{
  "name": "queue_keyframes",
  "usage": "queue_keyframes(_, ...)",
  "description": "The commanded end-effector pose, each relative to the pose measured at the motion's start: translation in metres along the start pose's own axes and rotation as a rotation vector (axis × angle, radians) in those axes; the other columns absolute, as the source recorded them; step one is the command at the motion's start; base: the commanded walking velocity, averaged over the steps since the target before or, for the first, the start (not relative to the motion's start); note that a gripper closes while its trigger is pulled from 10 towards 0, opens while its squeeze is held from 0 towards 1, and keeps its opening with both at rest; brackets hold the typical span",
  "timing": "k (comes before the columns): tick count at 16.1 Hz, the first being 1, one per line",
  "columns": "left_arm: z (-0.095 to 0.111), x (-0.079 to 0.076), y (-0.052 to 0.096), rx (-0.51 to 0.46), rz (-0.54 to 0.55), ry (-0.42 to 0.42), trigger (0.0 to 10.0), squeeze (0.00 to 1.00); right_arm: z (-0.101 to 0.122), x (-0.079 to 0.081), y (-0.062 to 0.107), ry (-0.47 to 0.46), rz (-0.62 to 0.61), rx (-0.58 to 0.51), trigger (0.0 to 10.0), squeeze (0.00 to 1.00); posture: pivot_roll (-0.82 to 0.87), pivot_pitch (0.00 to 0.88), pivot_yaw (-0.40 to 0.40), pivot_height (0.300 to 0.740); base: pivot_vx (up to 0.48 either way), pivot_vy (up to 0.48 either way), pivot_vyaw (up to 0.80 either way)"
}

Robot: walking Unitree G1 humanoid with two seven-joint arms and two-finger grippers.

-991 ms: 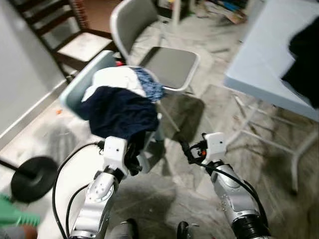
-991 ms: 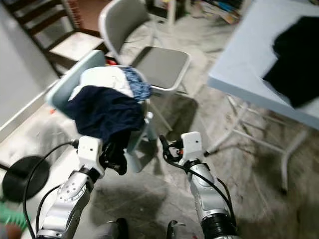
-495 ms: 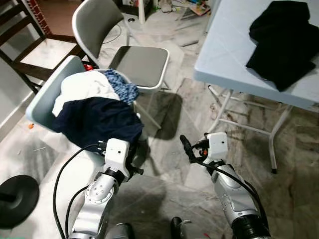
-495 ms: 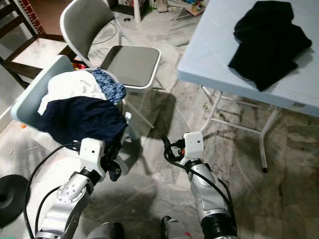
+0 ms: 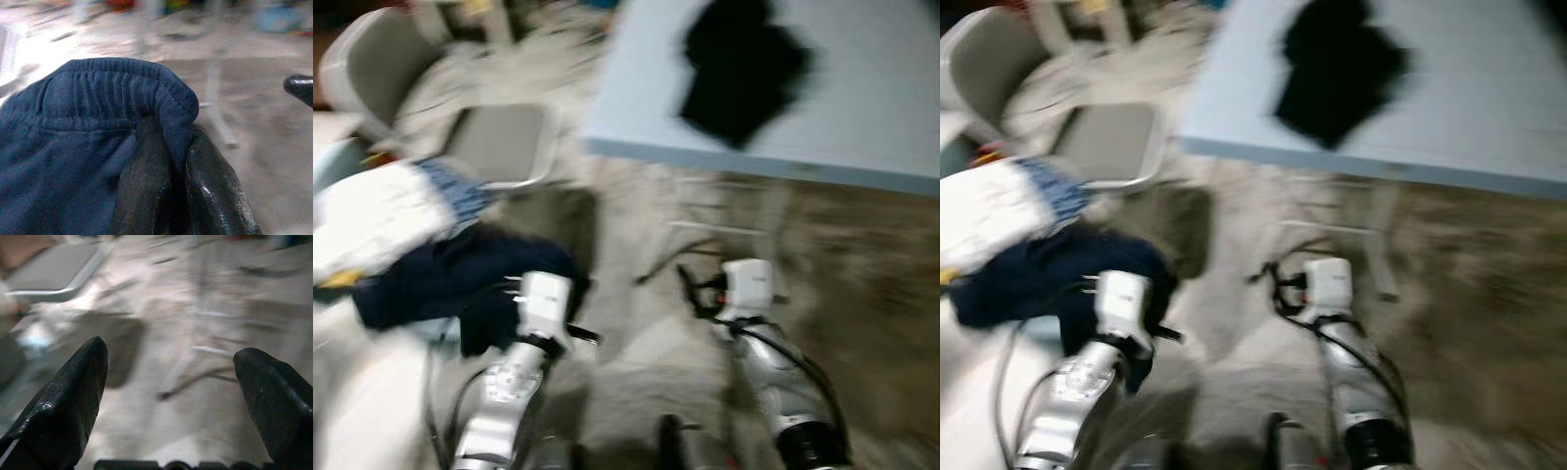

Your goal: Hang hanger

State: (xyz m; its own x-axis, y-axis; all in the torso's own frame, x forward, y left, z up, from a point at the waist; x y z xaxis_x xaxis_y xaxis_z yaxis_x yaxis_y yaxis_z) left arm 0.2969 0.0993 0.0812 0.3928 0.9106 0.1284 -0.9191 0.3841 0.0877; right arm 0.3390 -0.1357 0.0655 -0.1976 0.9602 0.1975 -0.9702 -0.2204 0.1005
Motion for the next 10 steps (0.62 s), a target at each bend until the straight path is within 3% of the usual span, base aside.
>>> queue_keyframes(1,-0.0026,0.0055,0.0040,0.010,0.003,-0.006,10.0,0.00,-0.0096,0.0078,0.0019,-0.020,0.007,0.023,10.0,0.00,0.01,0.226,0.038,0.740,0.000,-0.401,-0.80)
queue_keyframes(4,-0.0030,0.0063,0.0040,0.013,0.001,-0.006,10.0,0.00,-0.0099,0.0080,0.0014,-0.027,0.004,0.022,10.0,0.00,0.01,0.225,0.040,0.740,0.000,-0.402,-0.76)
queue_keyframes(10,-0.0037,0.0092,0.0034,0.013,0.014,0.021,10.0,0.00,-0.0095,0.0078,0.0021,-0.028,0.006,0.013,10.0,0.00,0.01,0.223,0.048,0.740,0.000,0.000,0.00)
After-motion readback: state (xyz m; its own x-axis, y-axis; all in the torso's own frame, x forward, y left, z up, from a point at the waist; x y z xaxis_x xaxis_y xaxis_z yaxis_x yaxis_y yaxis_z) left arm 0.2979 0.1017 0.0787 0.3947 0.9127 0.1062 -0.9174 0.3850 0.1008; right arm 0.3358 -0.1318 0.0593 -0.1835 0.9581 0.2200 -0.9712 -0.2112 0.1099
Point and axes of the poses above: a point about 5 cm out from each wrist's last joint towards the gripper, its own y axis pointing back from the gripper into the wrist, its own z axis along the axis of the wrist's last joint, x = y × z, the point moved 3 cm from there along -y, pointing out of the wrist towards the gripper, and after that the axes turned 9 degrees about -y, right-handed, at the moved point
